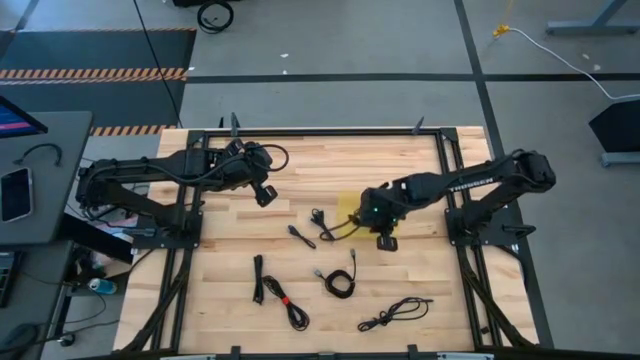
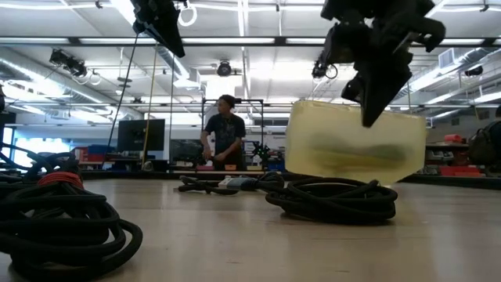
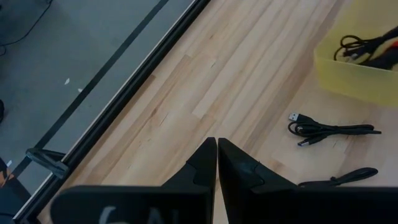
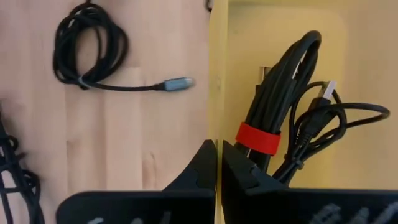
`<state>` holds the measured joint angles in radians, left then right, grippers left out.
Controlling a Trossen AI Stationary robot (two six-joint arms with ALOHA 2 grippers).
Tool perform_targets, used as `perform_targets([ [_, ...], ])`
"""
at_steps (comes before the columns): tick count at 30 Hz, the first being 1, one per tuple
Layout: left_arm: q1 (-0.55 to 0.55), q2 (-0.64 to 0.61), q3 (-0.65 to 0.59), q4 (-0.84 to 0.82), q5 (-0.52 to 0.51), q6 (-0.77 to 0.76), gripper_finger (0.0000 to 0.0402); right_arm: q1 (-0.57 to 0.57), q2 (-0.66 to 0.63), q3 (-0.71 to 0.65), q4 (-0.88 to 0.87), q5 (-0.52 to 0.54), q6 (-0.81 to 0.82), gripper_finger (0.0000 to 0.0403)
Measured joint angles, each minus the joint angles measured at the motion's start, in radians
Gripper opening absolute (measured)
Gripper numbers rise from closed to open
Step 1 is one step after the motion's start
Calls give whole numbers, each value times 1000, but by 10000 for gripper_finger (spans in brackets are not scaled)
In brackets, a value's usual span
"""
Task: Pick and place USB-C Cables
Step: Move the yellow bin to the center of the table
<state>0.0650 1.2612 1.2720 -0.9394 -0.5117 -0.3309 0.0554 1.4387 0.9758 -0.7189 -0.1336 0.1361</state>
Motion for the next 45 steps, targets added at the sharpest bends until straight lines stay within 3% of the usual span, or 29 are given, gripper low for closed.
perform_targets([
  [10, 0, 0, 0, 0, 0, -18, 23, 46, 0, -126, 84, -7, 90, 3],
  [28, 0, 0, 0, 0, 0, -25, 23, 50, 0, -159, 180, -50, 82, 3],
  [37, 0, 0, 0, 0, 0, -25, 23, 50, 0, -159, 180, 16, 97, 72],
  [45, 0, 0, 0, 0, 0, -25, 23, 39, 1, -111, 199, 21, 151, 80],
])
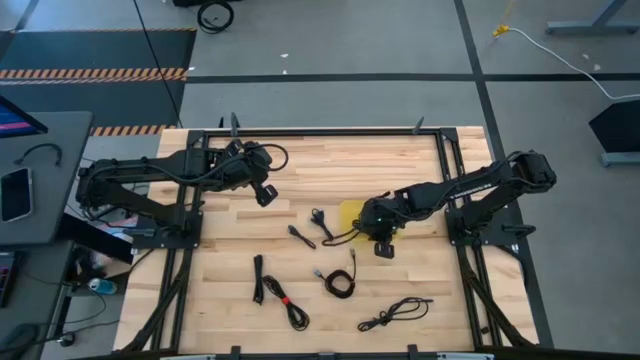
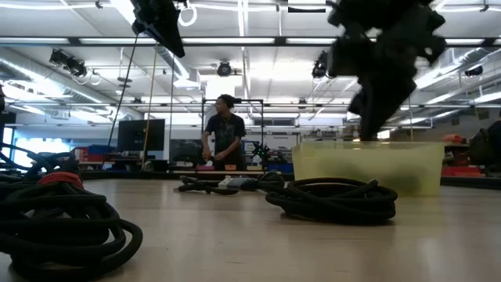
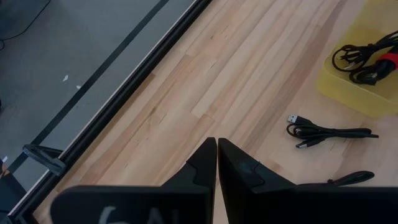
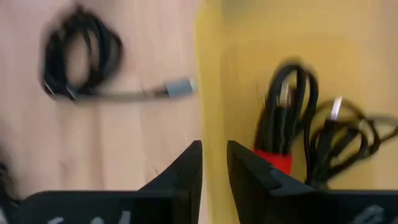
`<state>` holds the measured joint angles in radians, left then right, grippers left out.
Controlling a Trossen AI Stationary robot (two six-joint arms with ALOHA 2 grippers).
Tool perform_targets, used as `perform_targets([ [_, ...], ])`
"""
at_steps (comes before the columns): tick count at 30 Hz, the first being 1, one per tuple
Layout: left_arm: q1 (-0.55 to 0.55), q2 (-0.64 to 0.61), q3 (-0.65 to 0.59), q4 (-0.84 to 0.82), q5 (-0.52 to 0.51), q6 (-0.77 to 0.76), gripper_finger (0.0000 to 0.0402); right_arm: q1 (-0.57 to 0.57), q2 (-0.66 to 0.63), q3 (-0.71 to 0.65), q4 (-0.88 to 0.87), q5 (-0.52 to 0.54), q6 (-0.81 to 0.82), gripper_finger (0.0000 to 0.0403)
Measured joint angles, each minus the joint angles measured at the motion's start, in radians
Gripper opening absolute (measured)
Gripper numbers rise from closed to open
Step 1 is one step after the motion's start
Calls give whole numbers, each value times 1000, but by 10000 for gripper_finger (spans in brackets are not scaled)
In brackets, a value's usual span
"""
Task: Pick and place USB-C Cables
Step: Move the yellow bin to the center of the table, then put the black charger cable into the yellow bin
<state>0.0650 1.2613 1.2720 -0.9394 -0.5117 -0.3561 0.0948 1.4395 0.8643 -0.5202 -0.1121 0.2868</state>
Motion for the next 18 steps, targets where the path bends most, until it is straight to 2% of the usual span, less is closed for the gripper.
perform_targets([
  [7, -4, 0, 0, -1, 13, 3, 23, 0, 0, 227, 12, -13, -23, 82],
  [13, -50, 11, -4, -10, 208, 35, 35, -15, 0, 489, -5, -10, -105, 82],
  [18, -123, 82, -42, 13, 321, 80, 95, -27, -4, 693, -17, -10, -209, 82],
])
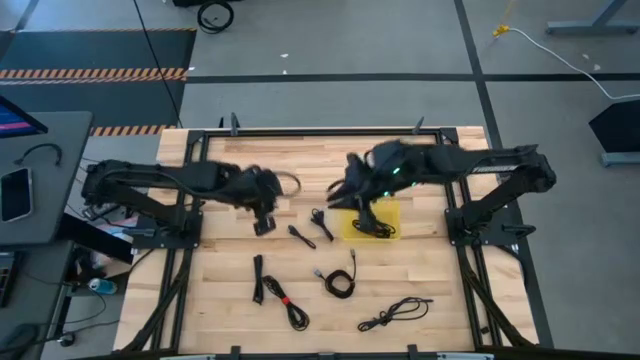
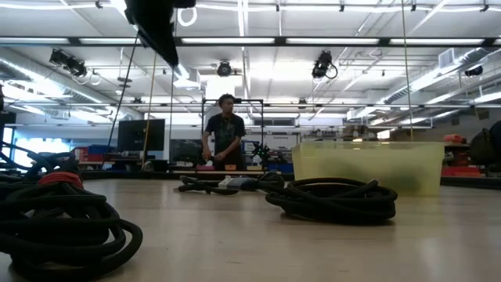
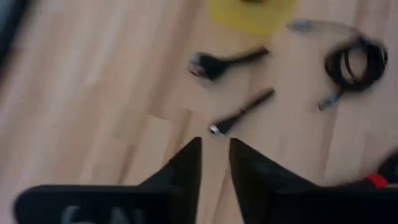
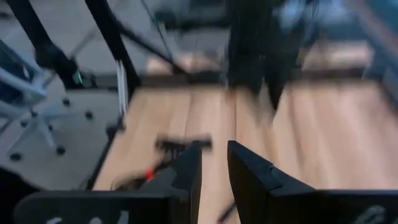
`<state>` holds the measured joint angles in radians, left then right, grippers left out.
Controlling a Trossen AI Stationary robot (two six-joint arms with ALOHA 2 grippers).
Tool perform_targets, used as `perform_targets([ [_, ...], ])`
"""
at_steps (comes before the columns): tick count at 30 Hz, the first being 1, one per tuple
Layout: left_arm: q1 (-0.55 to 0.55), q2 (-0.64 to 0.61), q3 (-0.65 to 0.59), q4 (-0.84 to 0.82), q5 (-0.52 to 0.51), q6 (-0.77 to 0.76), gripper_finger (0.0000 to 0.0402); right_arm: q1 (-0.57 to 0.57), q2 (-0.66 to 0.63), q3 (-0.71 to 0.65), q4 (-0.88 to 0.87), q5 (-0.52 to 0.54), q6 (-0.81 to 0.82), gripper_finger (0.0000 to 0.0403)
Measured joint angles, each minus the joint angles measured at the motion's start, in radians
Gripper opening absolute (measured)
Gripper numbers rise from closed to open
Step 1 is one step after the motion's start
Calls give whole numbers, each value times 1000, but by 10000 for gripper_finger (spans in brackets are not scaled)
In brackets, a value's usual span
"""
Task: Pick and place USB-C Cables
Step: Put the black charger cable into the yellow bin
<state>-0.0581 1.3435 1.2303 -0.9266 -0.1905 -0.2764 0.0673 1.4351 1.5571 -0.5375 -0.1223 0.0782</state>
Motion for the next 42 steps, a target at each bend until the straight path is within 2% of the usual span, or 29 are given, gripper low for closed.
perform_targets([
  [5, -65, 125, -59, 102, 7, 82, 168, -3, -17, 139, -2, -2, -52, 83],
  [10, -95, 271, -61, 119, 6, 222, 203, -3, -42, 200, 0, -7, -40, 82],
  [15, -111, 400, -61, 167, 7, 413, 200, -3, -81, 209, 43, -40, -18, 81],
  [21, -106, 489, -61, 281, 4, 516, 193, -2, -141, 209, 112, -97, -2, 81],
  [28, -73, 502, -60, 388, 38, 561, 194, -2, -216, 210, 118, -99, 8, 81],
  [42, -12, 502, -60, 351, 193, 619, 190, -2, -347, 210, 190, -87, -2, 81],
])
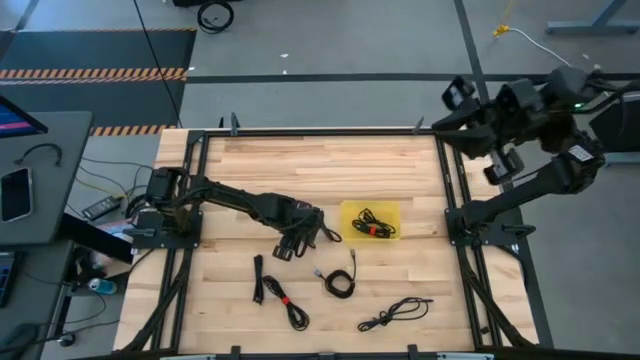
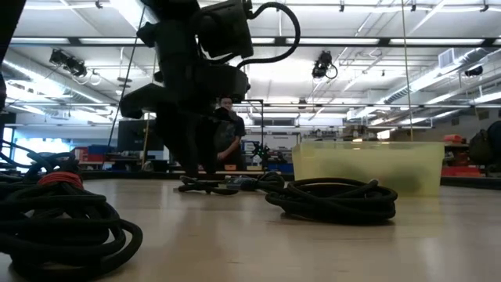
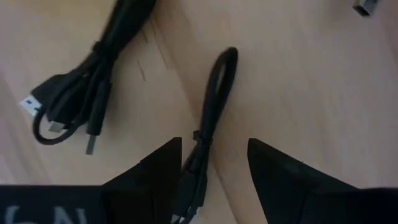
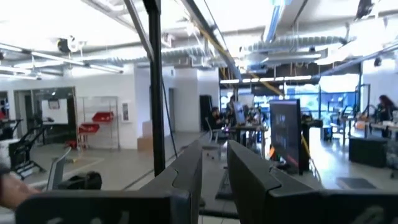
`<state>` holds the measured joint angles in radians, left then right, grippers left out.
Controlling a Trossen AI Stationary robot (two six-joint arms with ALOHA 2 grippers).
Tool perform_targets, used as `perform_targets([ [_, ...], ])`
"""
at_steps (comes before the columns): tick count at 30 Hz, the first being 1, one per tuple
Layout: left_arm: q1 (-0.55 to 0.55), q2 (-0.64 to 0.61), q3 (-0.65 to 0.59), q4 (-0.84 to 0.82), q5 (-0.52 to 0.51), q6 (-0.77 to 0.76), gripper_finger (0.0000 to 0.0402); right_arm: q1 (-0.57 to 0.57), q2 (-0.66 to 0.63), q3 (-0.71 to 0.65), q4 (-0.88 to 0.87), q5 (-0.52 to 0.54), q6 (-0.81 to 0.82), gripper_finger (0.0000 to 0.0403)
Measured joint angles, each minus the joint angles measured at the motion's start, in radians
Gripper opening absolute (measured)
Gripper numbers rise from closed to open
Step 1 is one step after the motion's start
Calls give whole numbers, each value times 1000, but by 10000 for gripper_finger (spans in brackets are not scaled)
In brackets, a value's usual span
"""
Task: Pick and place USB-C Cables
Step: Put the black charger cable into the yellow bin
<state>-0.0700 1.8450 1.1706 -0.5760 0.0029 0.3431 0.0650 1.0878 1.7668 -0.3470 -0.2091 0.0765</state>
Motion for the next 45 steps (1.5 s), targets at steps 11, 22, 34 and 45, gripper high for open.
perform_targets([
  [11, -1, 21, 2, -91, 2, 13, 189, 0, -22, 0, -2, 2, 10, 81],
  [22, -1, 64, 4, -81, 5, 5, 189, 0, -13, 0, -13, -2, 10, 81],
  [34, -2, 64, 3, -78, 7, -31, 35, 0, -8, 0, -7, -2, 11, 81],
  [45, 0, -11, 206, -257, 17, -155, 22, 0, -8, 0, -5, -2, 11, 81],
])
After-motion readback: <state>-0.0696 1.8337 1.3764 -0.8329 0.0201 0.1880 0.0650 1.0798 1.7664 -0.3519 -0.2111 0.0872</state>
